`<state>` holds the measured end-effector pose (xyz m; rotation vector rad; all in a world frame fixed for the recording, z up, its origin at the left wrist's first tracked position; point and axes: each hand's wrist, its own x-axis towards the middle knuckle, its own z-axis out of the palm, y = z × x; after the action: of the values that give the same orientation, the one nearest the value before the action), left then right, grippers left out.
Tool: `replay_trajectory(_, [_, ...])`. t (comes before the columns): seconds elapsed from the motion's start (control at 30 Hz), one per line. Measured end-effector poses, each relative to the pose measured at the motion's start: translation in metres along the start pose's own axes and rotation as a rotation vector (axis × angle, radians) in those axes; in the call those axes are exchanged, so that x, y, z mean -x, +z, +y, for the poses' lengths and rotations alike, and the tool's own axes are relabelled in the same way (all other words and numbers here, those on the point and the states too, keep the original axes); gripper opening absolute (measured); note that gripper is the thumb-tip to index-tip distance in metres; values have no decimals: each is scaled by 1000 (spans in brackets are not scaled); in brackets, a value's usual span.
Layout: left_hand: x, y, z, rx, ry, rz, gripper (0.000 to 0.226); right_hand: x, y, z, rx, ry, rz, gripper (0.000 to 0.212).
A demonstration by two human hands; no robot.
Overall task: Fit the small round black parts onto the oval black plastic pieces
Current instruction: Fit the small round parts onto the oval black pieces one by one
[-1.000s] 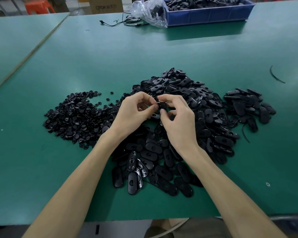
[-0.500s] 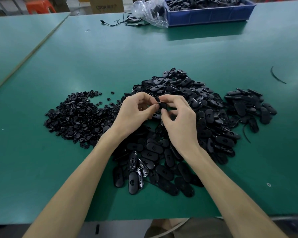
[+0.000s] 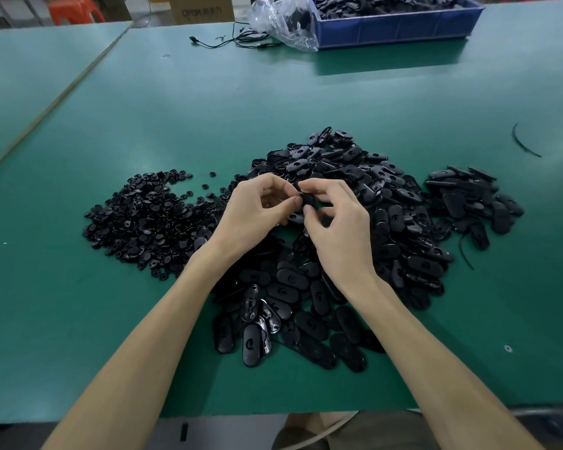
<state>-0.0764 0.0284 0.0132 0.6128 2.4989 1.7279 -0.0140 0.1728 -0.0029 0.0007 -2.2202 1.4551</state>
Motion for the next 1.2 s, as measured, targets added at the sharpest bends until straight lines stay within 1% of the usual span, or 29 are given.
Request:
replay_trajectory(0.2, [0,0,-2,-54,31,-6,11,-1,0,-1,-18,10,-2,35])
replay_trajectory(0.3, [-1,-2,-3,-122,66,28,14,-1,-1,-2,-40,22,2,36])
replay_trajectory(0.37, [-1,-2,-4,-127,60,66,21,-1,-1,-2,-55,23,4,36])
replay_trajectory(0.47, [-3,-3,-4,-82,40,78,28,-1,-2,-3,-75,24,11,35])
replay_trajectory(0.63, [-3,-4,-5,-37,48,12,16,-1,-4,-5,-117,51,23,33])
replay_trajectory(0.73, [-3,-5,-4,16,73,5,14,-2,-4,-3,-158,98,26,30])
replay_trajectory(0.93, [-2,-6,1,123,88,4,20,-2,-4,-2,-129,115,41,22])
replay_trajectory(1.1, [-2,-6,1,244,42,38,25,-1,-5,-1,-81,121,23,13])
replay_trajectory(1.2, [-2,-6,1,260,26,34,24,-1,-4,0,-96,138,15,13])
